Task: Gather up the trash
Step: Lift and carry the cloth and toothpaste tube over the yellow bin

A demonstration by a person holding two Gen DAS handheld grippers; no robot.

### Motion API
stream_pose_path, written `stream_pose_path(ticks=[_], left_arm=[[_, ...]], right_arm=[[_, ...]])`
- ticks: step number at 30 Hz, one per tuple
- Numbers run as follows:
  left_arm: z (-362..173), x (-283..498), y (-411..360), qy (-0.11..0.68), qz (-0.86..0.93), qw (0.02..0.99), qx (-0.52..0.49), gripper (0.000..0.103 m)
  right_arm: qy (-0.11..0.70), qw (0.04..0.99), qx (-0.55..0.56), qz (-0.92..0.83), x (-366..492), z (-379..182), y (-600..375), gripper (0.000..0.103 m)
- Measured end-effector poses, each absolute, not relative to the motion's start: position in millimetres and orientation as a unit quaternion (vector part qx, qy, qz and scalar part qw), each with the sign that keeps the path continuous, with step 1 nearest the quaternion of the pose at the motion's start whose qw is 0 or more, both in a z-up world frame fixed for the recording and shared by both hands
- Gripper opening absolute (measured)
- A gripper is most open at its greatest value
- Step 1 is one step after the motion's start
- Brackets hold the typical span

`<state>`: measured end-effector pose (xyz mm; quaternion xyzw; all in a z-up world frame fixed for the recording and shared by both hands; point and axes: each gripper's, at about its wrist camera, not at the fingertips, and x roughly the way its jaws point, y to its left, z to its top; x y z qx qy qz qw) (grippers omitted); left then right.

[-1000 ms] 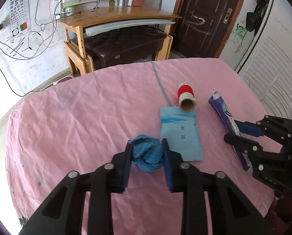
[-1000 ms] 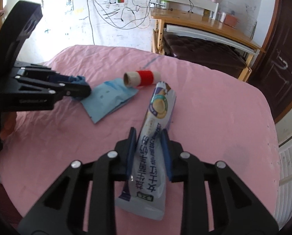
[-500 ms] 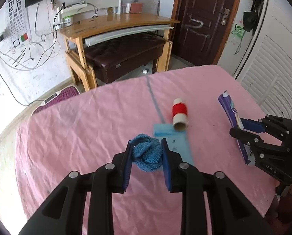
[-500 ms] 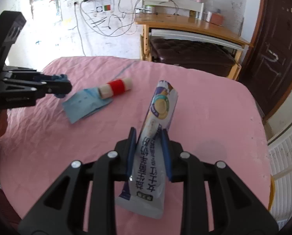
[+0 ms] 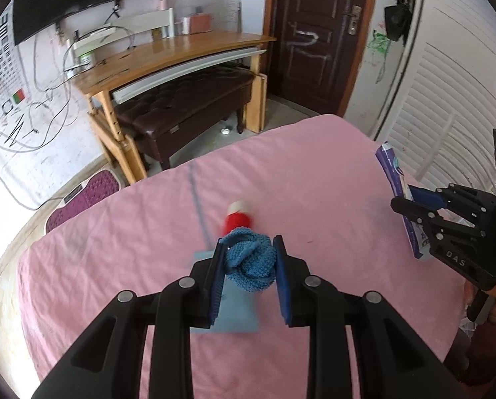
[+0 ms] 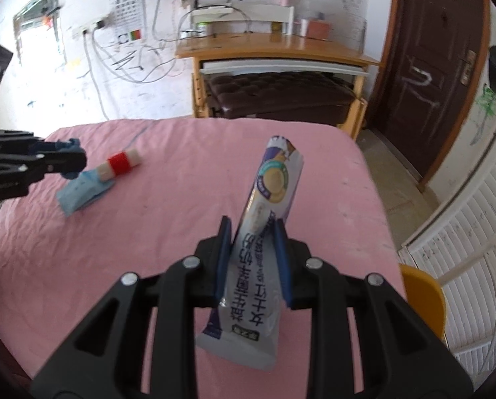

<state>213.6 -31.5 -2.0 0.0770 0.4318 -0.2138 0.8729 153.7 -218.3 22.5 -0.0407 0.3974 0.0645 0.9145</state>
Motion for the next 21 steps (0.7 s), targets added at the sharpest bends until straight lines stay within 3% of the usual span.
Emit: stream_pose_path(ticks=[21], left_arm=[[-5.3, 218.4, -123.8, 0.436, -0.257, 0.854, 0.123, 0.023]], right_arm=[[0.389, 0.921, 0.013, 0.009, 141.1, 11.1, -299.0, 0.024]])
